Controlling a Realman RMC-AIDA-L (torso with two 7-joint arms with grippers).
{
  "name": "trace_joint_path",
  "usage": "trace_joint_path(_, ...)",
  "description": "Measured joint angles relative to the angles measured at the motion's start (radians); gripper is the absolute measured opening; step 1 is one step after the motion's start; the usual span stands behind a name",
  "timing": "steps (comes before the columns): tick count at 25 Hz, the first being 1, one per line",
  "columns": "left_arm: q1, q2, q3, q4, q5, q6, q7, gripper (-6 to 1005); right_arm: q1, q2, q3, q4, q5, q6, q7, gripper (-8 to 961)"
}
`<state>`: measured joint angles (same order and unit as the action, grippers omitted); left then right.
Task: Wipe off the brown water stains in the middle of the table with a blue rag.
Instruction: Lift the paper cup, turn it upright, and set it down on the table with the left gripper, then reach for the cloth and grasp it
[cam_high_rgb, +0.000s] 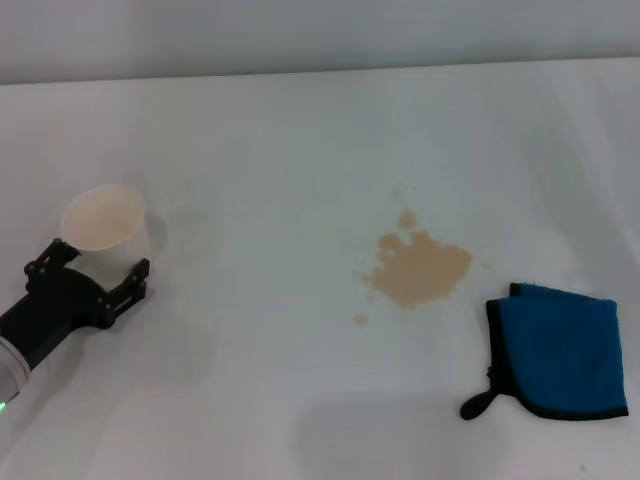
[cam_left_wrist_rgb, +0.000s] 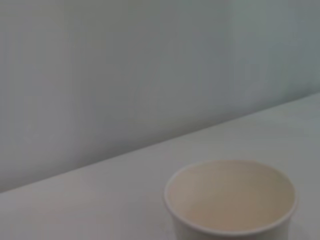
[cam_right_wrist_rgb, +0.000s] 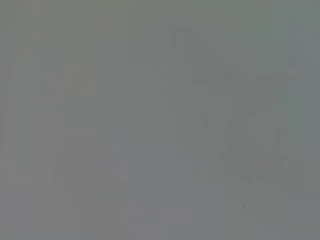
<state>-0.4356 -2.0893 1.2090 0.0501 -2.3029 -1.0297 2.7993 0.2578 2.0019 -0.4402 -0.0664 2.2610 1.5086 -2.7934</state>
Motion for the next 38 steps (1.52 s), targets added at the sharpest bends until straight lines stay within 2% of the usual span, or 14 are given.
trace_joint_path(5,0.012,0.0,0.003,-0.006,0.005,0.009,0.0,812,0.004,0.0,0.0,-0.001,0.0,-0.001,0.0,616)
trace_joint_path(13,0.083,0.001,0.003,0.001,0.006,-0.094,0.0,812,0.0,0.0,0.009,-0.009,0.001,-0.008,0.0,615)
trace_joint_path(17,0.168,0.005,-0.004,0.009,-0.006,-0.193,0.0,812,-0.003,-0.001,0.014,-0.011,0.001,-0.01,0.0,614)
trace_joint_path(21,0.249,0.011,-0.005,0.012,-0.103,-0.308,0.0,811,-0.012,-0.003,0.01,-0.019,-0.002,0.003,0.0,614)
trace_joint_path(26,0.356,0.018,-0.005,0.064,-0.336,-0.435,0.0,812,-0.069,-0.006,-0.051,-0.069,-0.019,0.021,0.025,613)
trace_joint_path(29,0.378,0.016,-0.005,0.084,-0.471,-0.46,-0.006,812,-0.114,-0.008,-0.128,-0.139,-0.052,0.002,0.104,613)
trace_joint_path(33,0.369,0.017,-0.005,0.087,-0.589,-0.484,-0.009,813,-0.14,-0.006,-0.157,-0.237,-0.158,-0.045,0.263,612)
trace_joint_path(36,0.359,0.018,-0.032,0.088,-0.617,-0.495,-0.009,808,-0.146,-0.006,-0.157,-0.355,-0.281,-0.125,0.487,611)
trace_joint_path(38,0.351,0.015,-0.086,0.089,-0.621,-0.499,-0.014,805,-0.151,-0.008,-0.155,-0.461,-0.386,-0.191,0.704,611)
